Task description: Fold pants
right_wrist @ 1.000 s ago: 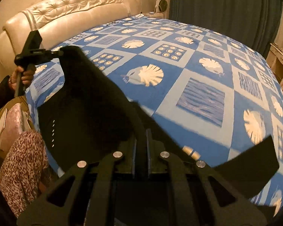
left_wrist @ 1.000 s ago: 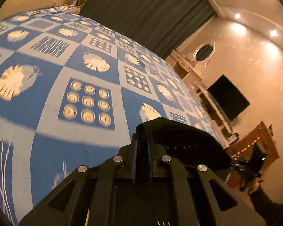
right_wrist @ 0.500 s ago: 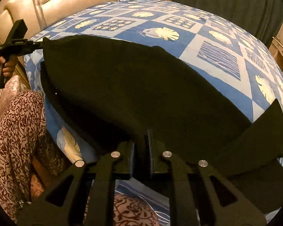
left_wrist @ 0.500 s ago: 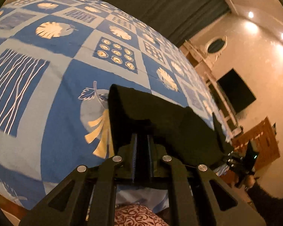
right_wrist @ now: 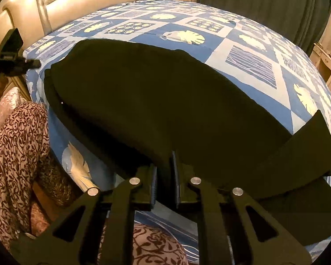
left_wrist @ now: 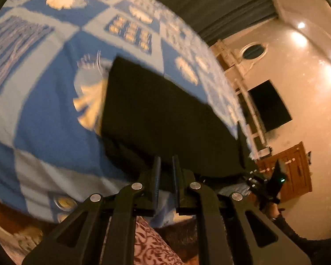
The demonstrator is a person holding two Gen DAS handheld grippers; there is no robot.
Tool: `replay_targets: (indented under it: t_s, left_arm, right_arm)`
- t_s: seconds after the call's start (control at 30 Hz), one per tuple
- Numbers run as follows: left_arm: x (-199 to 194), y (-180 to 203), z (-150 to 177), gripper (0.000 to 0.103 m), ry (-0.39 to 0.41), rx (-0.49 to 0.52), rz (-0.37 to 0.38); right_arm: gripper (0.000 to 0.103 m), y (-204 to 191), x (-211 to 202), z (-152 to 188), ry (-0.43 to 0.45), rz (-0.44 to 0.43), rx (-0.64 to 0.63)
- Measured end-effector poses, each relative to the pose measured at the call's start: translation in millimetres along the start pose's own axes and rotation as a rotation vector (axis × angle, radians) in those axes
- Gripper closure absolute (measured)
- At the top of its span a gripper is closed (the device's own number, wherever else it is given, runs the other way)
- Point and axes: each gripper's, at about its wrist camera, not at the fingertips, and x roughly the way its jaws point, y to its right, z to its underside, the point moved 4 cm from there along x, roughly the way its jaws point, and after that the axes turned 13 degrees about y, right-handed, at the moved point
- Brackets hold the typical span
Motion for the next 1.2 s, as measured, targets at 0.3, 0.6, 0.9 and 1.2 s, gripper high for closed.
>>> replay_targets:
  t_s: [0.3, 0.6, 0.9, 1.2]
  left_arm:
    - [25.0, -18.1, 1.1, 0.059, 0.037, -0.269, -0.037]
    - [31.3, -21.0, -2.6, 0.046, 0.099, -0.345, -0.08]
    - [22.5, -33.8, 4.6, 0.053, 0.166, -0.495, -0.141]
    - [21.5, -38.4, 6.6, 0.092, 0.181, -0.53, -0.178]
  right_arm:
    - [0.09, 2.5, 0.9, 4.0, 0.001, -0.004, 0.026]
    - [0.088, 3.5, 2.2, 5.9, 0.006, -0.014, 0.041]
    - [0.083, 5.4, 2.1, 6.7, 0.018, -0.02, 0.059]
    - [0.083, 2.5, -2.1, 4.9, 0.034, 0.007, 0.018]
